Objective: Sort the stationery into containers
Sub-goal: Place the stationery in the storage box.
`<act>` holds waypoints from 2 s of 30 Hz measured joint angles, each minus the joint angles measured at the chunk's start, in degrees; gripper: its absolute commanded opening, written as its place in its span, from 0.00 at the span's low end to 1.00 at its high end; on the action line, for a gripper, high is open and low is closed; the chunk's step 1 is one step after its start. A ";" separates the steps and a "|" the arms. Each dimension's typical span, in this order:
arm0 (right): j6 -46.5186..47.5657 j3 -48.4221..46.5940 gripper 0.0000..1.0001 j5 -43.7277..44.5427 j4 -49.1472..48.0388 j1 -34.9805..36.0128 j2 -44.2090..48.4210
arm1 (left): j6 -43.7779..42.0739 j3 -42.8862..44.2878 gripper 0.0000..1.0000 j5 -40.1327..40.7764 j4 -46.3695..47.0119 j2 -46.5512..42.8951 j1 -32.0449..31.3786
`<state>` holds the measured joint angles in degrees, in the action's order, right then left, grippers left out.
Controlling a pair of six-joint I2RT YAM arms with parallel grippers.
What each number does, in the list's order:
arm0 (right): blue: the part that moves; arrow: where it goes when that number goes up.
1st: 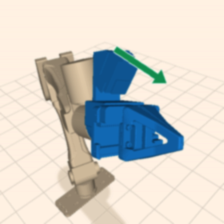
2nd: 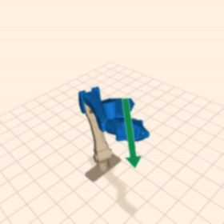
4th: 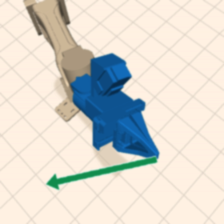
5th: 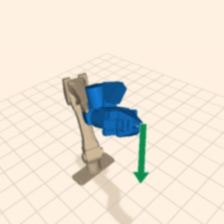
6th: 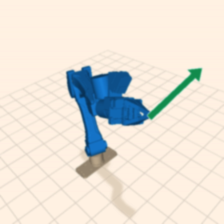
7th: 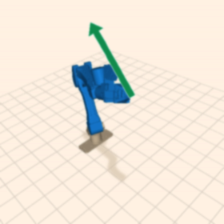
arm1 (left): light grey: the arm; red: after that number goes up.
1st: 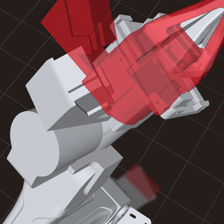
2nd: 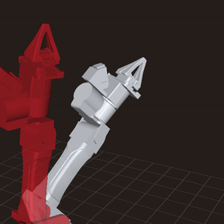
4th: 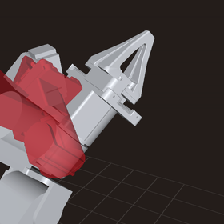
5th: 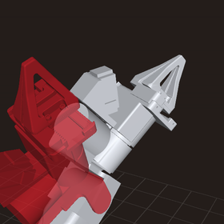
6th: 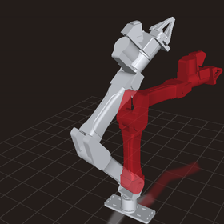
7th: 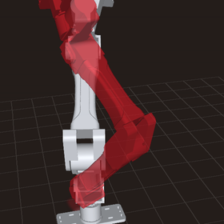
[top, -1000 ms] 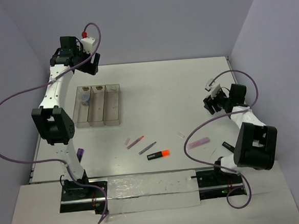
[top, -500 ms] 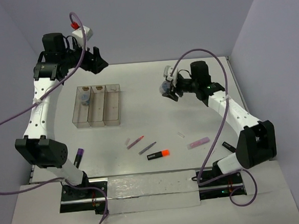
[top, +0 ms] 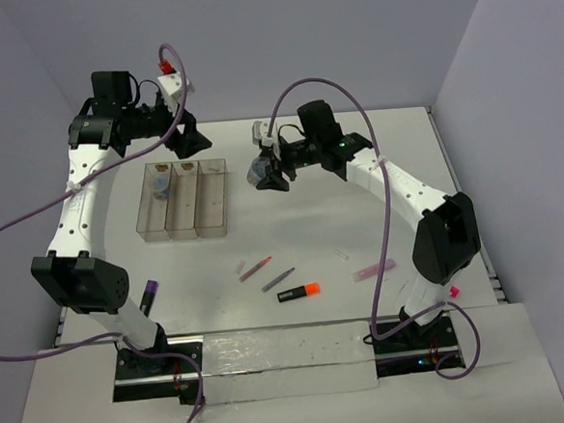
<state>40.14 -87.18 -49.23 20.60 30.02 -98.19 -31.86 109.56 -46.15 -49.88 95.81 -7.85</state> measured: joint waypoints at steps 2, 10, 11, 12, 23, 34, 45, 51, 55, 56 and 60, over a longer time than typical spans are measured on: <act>-1.15 0.19 0.10 -0.52 -0.75 0.49 0.00 | 3.51 -0.81 0.85 -2.71 2.06 -0.26 0.12; -6.06 0.35 0.11 -1.22 -1.81 1.83 0.00 | -4.41 -6.98 0.90 -6.07 5.44 -3.41 -2.03; -6.71 0.42 0.11 -1.19 -2.16 2.26 0.00 | -7.72 -7.12 0.90 -5.59 5.12 -3.68 -2.57; -7.15 0.80 0.12 -1.17 -2.84 2.78 0.13 | -10.60 -7.61 0.90 -5.16 4.98 -4.30 -3.12; -7.15 6.74 0.13 -0.48 -7.56 7.89 2.29 | -1.50 -19.87 0.98 -6.72 13.74 -15.46 -5.35; -6.29 6.51 0.11 -1.31 -7.74 7.83 2.36 | -20.81 -25.90 0.99 -7.78 4.15 -18.98 -8.23; 0.71 6.65 0.08 -3.47 -6.02 7.83 6.91 | -27.77 -27.45 0.99 -9.43 -0.77 -18.67 -9.82; 1.90 6.61 0.08 -3.70 -4.96 7.94 7.02 | -21.10 -30.77 0.99 -9.86 4.63 -18.28 -11.34; 2.44 6.61 0.08 -3.65 -4.50 8.12 7.02 | -18.38 -31.10 0.98 -9.84 7.72 -17.96 -11.78; 2.58 6.61 0.08 -3.65 -4.48 8.16 7.02 | -18.03 -31.10 0.96 -9.84 8.14 -17.96 -11.95; 3.20 6.59 0.08 -3.43 -4.08 8.36 7.02 | -16.98 -31.20 0.84 -9.78 9.38 -17.94 -12.47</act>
<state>43.34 -80.59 -52.66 16.52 38.38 -91.18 -48.84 78.36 -55.93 -40.50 77.87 -20.31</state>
